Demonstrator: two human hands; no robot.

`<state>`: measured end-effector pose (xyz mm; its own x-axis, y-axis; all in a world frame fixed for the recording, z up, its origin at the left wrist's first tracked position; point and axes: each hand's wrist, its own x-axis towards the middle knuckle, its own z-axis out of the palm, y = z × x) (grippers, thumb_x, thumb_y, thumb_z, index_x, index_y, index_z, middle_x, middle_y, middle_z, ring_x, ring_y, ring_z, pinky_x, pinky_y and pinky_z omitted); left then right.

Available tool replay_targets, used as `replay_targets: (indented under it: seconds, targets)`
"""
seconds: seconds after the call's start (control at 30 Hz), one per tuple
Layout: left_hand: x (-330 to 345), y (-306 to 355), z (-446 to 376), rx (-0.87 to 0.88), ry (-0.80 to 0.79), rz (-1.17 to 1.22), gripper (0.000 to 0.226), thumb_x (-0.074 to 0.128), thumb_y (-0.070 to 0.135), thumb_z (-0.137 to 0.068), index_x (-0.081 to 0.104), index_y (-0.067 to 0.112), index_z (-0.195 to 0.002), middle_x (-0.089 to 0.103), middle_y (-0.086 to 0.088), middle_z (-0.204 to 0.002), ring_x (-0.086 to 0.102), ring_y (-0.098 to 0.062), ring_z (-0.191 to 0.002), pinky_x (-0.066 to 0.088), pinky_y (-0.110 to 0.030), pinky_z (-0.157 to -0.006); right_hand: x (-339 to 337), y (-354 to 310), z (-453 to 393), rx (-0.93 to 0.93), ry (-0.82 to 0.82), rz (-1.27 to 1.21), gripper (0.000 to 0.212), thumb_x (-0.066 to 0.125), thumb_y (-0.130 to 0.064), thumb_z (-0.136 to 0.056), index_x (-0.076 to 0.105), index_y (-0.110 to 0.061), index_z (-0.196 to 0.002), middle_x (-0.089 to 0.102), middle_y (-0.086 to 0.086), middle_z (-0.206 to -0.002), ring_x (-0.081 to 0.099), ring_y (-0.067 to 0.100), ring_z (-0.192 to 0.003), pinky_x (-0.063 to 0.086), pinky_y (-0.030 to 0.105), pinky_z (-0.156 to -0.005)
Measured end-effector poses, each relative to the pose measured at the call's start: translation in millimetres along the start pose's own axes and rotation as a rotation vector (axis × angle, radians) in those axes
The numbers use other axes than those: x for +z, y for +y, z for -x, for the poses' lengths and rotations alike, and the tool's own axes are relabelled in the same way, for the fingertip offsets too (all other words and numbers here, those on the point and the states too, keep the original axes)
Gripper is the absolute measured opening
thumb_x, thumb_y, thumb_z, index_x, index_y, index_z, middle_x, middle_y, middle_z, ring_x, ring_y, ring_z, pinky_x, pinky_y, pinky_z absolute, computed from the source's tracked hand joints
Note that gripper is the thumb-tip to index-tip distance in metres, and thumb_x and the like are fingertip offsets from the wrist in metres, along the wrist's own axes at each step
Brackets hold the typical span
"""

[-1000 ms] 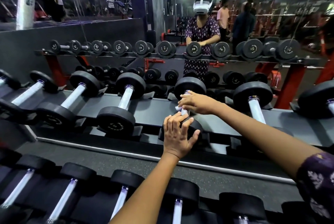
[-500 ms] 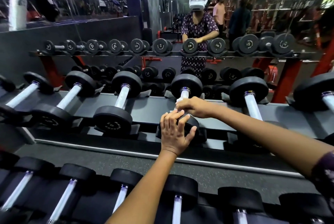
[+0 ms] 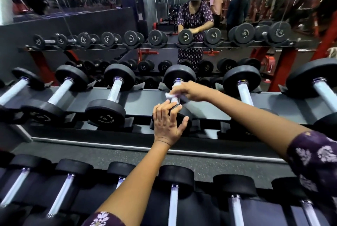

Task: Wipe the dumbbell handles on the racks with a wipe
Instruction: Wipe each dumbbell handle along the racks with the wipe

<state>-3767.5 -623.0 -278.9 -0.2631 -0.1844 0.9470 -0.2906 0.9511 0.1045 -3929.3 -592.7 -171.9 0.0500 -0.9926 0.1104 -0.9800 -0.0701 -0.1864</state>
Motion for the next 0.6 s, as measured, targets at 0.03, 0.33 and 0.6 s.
replay_targets:
  seconds: [0.03, 0.33, 0.6]
  targets:
    - [0, -1, 0, -0.003, -0.001, -0.002, 0.041, 0.030, 0.053, -0.099, 0.047, 0.019, -0.114, 0.043, -0.004, -0.119, 0.045, -0.027, -0.113, 0.034, -0.045, -0.098, -2, 5, -4, 0.045, 0.031, 0.003, 0.052, 0.051, 0.004, -0.079, 0.059, -0.019, -0.124, 0.059, 0.007, -0.117, 0.053, 0.028, -0.102, 0.037, 0.027, -0.086]
    - [-1, -1, 0, -0.001, -0.016, -0.016, 0.041, 0.030, 0.052, -0.099, 0.046, 0.017, -0.113, 0.042, -0.005, -0.119, 0.044, -0.026, -0.113, 0.031, -0.045, -0.099, 1, -18, 9, -0.060, -0.004, -0.015, 0.029, 0.052, 0.006, -0.080, 0.065, -0.001, -0.105, 0.064, 0.014, -0.100, 0.057, 0.028, -0.092, 0.039, 0.029, -0.080]
    - [-5, -1, 1, 0.000, -0.056, -0.023, 0.041, 0.030, 0.052, -0.100, 0.046, 0.018, -0.114, 0.042, -0.005, -0.120, 0.043, -0.027, -0.114, 0.030, -0.044, -0.101, 13, -30, 9, -0.044, -0.061, 0.011, 0.018, 0.052, -0.002, -0.080, 0.062, -0.005, -0.095, 0.060, 0.010, -0.098, 0.051, 0.022, -0.083, 0.039, 0.031, -0.070]
